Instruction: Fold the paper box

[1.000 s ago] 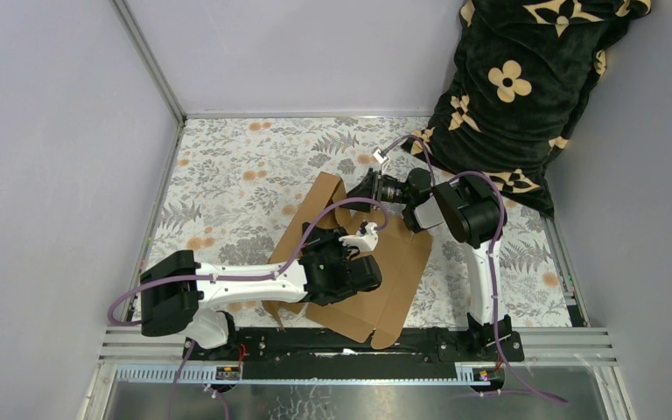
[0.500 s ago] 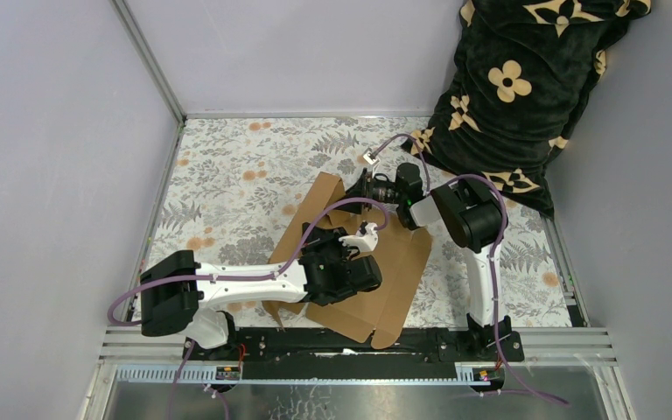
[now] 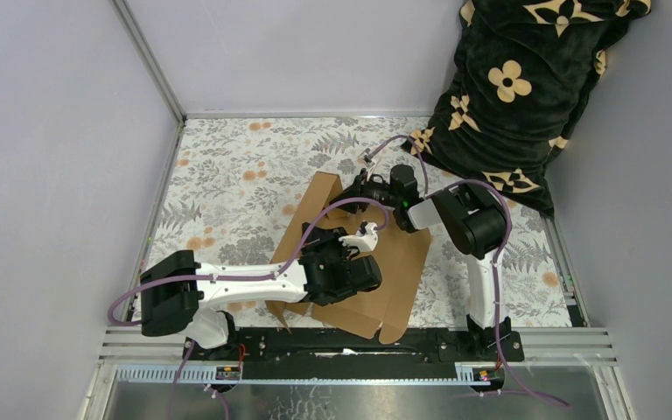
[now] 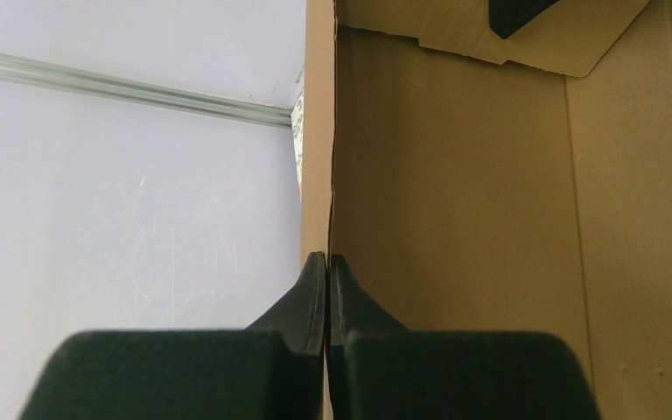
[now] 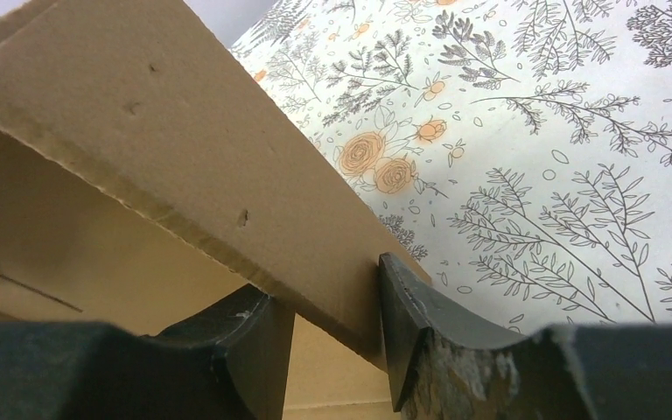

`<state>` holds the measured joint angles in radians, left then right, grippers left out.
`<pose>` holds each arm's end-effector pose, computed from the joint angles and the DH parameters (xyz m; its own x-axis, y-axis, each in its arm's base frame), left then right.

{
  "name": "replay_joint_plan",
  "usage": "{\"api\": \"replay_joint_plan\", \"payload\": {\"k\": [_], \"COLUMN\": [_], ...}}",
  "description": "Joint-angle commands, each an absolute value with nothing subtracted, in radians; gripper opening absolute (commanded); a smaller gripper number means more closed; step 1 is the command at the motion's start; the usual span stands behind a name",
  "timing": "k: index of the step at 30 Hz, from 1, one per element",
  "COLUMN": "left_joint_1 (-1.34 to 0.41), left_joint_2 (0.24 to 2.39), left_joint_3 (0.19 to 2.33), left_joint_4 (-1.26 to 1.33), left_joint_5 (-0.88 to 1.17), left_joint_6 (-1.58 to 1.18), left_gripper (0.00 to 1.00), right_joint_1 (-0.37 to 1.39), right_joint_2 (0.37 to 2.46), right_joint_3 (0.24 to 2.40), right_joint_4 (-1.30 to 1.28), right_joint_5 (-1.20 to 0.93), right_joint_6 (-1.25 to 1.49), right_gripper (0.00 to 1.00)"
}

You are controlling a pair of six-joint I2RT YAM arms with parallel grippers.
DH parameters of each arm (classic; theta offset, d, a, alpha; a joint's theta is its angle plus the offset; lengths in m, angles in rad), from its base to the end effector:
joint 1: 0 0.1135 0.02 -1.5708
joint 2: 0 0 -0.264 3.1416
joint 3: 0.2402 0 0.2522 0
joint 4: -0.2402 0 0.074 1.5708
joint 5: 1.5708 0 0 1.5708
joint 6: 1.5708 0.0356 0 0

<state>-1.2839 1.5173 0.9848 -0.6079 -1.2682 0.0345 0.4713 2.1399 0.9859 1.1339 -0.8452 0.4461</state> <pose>0.1126 -0.2615 0.2276 -0.2510 0.8872 -0.3871 0.1819 0.4360 0.8814 0.3567 0.2117 0.1342 -0.4337 0.1003 -0.8955 -0.8653 0.2310 0.4449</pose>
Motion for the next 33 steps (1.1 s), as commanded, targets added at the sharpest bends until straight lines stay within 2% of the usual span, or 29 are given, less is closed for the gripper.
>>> {"api": "replay_joint_plan", "payload": {"k": [1, 10, 15, 33], "left_joint_1": [-1.299, -1.299, -1.299, -1.3], "left_joint_2": [1.536, 1.52, 1.511, 1.484], "left_joint_3": [0.957, 0.955, 0.953, 0.945], "left_joint_4": [-0.575, -0.577, -0.577, -0.578], "left_joint_5": [-1.123, -1.124, -1.126, -1.146], "left_joint_6": [-0.051, -0.052, -0.052, -0.058], "left_gripper": [0.0, 0.0, 0.0, 0.0], "right_joint_1": [0.524, 0.59, 0.611, 0.622], "right_joint_2": [2.083, 2.045, 2.027, 1.979], "right_joint_3": [0.977, 0.969, 0.967, 0.983], "right_joint_4": [1.04, 0.931, 0.892, 0.735], "right_joint_5": [-0.712, -0.465, -0.313, -0.051], "right_joint_6": [0.359, 0.264, 0.254, 0.248], "right_gripper": [0.43, 0.31, 0.28, 0.16]}}
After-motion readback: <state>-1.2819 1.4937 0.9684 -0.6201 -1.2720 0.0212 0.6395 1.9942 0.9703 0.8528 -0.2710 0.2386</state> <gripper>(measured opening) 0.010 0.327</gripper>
